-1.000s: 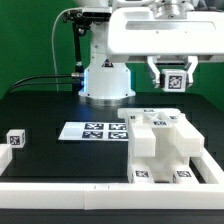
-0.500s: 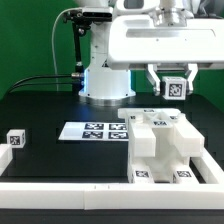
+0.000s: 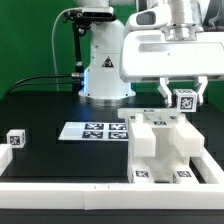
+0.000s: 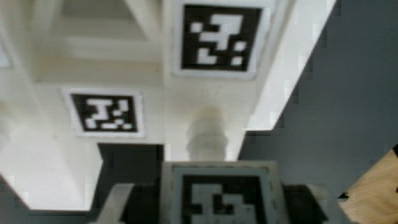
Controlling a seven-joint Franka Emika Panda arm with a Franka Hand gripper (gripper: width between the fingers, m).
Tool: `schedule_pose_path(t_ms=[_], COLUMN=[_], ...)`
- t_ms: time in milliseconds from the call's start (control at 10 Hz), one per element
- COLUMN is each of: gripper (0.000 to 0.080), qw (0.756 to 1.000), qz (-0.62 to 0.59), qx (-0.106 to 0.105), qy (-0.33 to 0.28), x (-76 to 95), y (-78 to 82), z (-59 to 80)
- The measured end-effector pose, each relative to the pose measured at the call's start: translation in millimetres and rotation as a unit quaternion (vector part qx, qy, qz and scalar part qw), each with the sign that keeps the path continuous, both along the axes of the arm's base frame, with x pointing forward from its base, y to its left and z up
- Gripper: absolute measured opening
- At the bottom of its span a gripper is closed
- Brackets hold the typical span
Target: Assemble chair
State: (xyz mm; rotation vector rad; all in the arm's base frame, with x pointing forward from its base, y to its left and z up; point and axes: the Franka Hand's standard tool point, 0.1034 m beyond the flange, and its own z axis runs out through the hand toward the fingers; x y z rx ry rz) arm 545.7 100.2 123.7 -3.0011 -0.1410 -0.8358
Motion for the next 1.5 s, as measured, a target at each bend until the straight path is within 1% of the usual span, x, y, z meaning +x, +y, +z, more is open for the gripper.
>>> schedule_pose_path(t_ms=[400, 700, 1300, 1400, 1500], gripper=[0.0278, 0.0278, 0.0278, 0.0458, 0.0580], qw=[1.000, 1.000, 1.000, 1.000, 1.000], qz=[-0.003, -0.004, -0.004, -0.004, -0.004], qx=[-0.005, -0.008, -0.009, -0.009, -0.009], qy=[0.006, -0.012, -0.010, -0.010, -0.010], x=[-2.9, 0.4, 0.2, 0.2, 0.2], y=[-5.7, -6.9, -8.1, -8.1, -8.2], z=[-12.2, -12.1, -12.6, -12.6, -12.6])
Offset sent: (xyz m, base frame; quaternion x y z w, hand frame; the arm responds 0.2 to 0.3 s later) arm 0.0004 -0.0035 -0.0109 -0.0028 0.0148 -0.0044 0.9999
